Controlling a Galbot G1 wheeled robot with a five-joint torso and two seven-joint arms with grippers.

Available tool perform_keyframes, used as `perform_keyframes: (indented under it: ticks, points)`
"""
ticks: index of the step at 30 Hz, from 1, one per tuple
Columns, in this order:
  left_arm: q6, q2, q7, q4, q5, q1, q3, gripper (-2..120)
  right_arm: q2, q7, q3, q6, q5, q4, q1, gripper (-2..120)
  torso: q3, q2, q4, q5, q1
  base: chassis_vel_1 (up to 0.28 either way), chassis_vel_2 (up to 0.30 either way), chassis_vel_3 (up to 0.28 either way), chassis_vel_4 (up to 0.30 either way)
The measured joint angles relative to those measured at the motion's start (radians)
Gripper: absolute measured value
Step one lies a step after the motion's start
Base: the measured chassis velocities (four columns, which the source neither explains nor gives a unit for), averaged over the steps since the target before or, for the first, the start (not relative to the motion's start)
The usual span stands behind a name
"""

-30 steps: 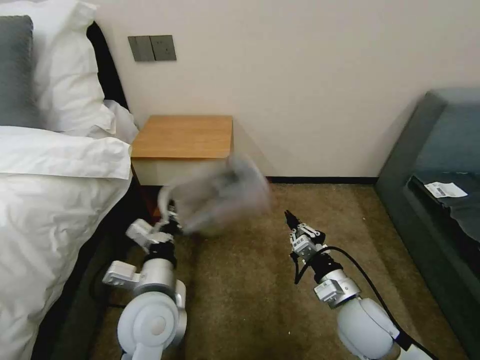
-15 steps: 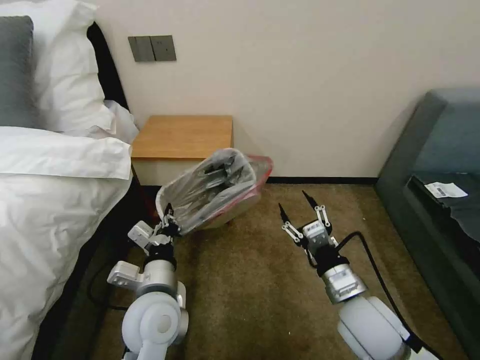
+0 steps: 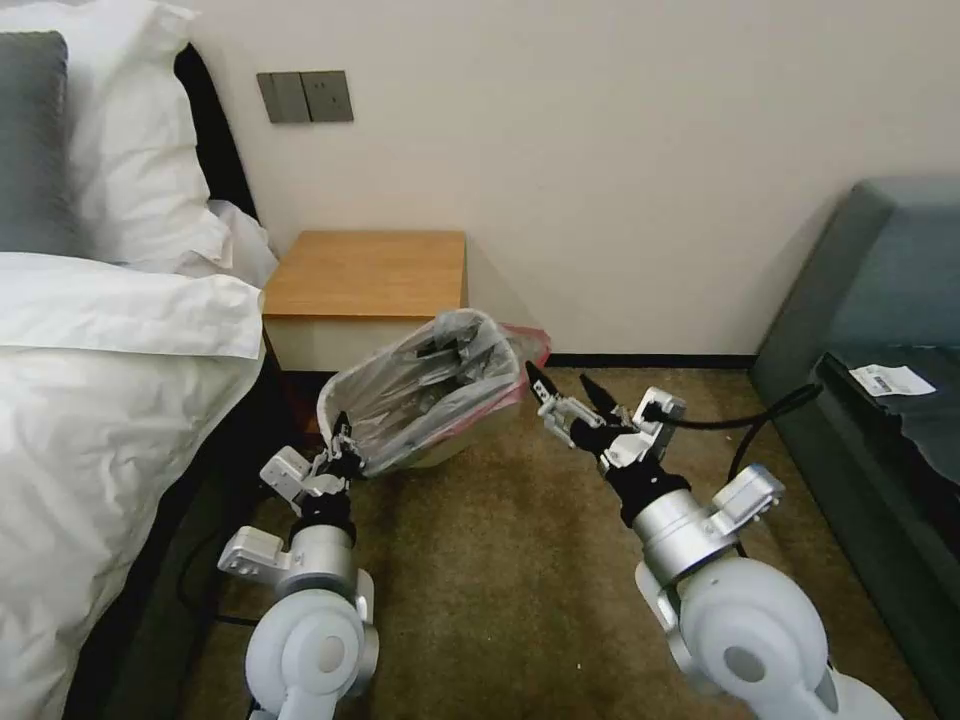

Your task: Pick up the garbage bag from the table and place it over the trash can.

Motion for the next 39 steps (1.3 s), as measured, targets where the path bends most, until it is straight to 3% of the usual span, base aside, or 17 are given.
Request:
perform_keyframes:
  ticks: [12, 18, 21, 26, 28, 36, 39]
  points:
    - [0.0, -0.003, 0.001, -0.033, 0.004, 0.013, 0.002, 9, 0.141, -0.028, -0.005, -0.01, 0.048, -0.113, 0.028, 93, 0.0, 0.0, -0.0001, -0.0001, 0.0, 0.0, 0.0, 0.0, 0.0]
    - [0.0, -0.01, 0.001, -0.033, 0.009, 0.014, 0.006, 9, 0.217, -0.058, -0.002, -0.004, 0.034, -0.147, 0.031, 73, 0.0, 0.0, 0.0, 0.0, 0.0, 0.0, 0.0, 0.0, 0.0]
    - [0.0, -0.013, 0.001, -0.033, 0.011, 0.014, 0.009, 9, 0.273, -0.079, 0.001, 0.0, 0.017, -0.161, 0.025, 57, 0.0, 0.0, 0.0, 0.0, 0.0, 0.0, 0.0, 0.0, 0.0]
    - [-0.001, -0.013, 0.001, -0.034, 0.011, 0.015, 0.008, 9, 0.317, -0.09, 0.004, 0.004, 0.004, -0.17, 0.018, 47, 0.0, 0.0, -0.0001, 0.0, 0.0, 0.0, 0.0, 0.0, 0.0]
    - [-0.002, -0.013, 0.001, -0.041, 0.011, 0.016, 0.007, 9, 0.365, -0.102, 0.01, 0.01, -0.014, -0.183, 0.011, 34, 0.0, 0.0, 0.0, 0.0, 0.0, 0.0, 0.0, 0.0, 0.0]
    - [-0.003, -0.013, 0.003, -0.048, 0.01, 0.018, 0.005, 9, 0.389, -0.112, 0.008, 0.023, -0.044, -0.201, 0.003, 5, 0.0, 0.0, 0.0, 0.0, 0.0, 0.0, 0.0, 0.0, 0.0]
    - [-0.004, -0.013, 0.003, -0.049, 0.009, 0.018, 0.004, 9, 0.382, -0.113, 0.01, 0.029, -0.051, -0.202, -0.001, 0, 0.0, 0.0, 0.0, 0.0001, 0.0, 0.0, 0.0, 0.0, 0.0]
